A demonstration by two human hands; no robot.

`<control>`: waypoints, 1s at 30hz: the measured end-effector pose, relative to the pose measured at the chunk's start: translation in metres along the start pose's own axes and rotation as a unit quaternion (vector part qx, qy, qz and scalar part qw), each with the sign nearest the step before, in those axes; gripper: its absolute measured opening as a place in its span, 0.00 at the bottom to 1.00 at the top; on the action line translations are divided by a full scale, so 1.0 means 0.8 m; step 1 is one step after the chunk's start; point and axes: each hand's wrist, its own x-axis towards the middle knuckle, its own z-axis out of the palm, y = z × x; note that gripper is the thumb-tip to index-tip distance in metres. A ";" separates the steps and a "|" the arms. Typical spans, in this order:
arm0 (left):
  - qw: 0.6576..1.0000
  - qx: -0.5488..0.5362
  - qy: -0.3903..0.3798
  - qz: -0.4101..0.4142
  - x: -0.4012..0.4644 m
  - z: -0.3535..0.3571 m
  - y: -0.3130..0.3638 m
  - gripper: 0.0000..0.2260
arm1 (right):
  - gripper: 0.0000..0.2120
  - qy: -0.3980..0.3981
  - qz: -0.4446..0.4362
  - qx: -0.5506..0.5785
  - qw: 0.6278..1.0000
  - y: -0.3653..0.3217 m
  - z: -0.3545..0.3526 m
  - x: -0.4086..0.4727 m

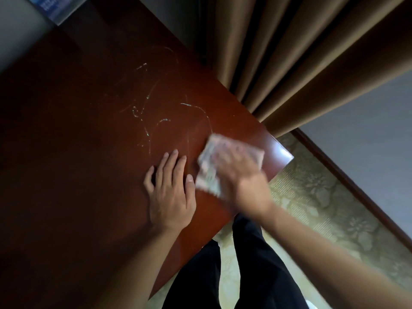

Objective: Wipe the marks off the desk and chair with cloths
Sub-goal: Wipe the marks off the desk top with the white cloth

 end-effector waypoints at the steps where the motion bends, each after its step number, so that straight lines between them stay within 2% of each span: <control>1: 1.000 -0.001 0.002 -0.002 0.001 0.000 0.001 0.20 | 0.19 0.022 0.044 -0.017 0.999 0.024 -0.010 0.029; 3: 1.000 0.000 0.004 -0.004 0.000 0.000 0.001 0.20 | 0.17 0.051 0.122 -0.040 0.990 0.050 -0.022 0.071; 5: 1.000 -0.003 0.009 -0.001 -0.001 0.000 0.001 0.20 | 0.17 0.067 0.139 -0.038 0.987 0.035 -0.013 0.068; 9: 1.000 -0.003 0.014 0.003 -0.001 0.002 0.000 0.21 | 0.19 0.024 0.033 0.006 0.999 -0.055 0.020 -0.032; 12: 1.000 -0.015 0.012 0.000 0.001 0.002 0.001 0.21 | 0.20 -0.010 -0.026 0.003 1.000 -0.045 0.014 -0.039; 13: 1.000 -0.019 0.014 -0.002 0.001 0.002 0.001 0.21 | 0.19 -0.008 -0.007 -0.006 1.000 -0.028 0.008 -0.019; 16: 0.999 -0.028 0.011 -0.011 0.002 -0.001 0.002 0.21 | 0.16 0.046 0.126 -0.046 0.990 0.025 -0.014 0.057; 19: 0.999 -0.047 0.015 -0.019 0.002 -0.005 0.001 0.20 | 0.16 0.085 0.193 -0.063 0.975 0.011 -0.008 0.070; 22: 0.996 -0.063 0.052 -0.041 0.006 -0.016 -0.019 0.18 | 0.17 0.080 0.133 -0.035 0.987 -0.072 0.030 0.010; 25: 0.994 -0.046 0.077 -0.062 0.016 -0.031 -0.069 0.17 | 0.19 0.012 0.019 -0.005 1.000 -0.156 0.072 -0.043; 28: 0.997 -0.010 0.049 -0.058 0.033 -0.046 -0.120 0.18 | 0.20 -0.027 -0.063 -0.021 0.997 -0.149 0.071 -0.029; 30: 0.998 0.012 0.015 -0.066 0.046 -0.051 -0.137 0.21 | 0.21 -0.035 -0.022 -0.043 0.998 -0.112 0.053 0.013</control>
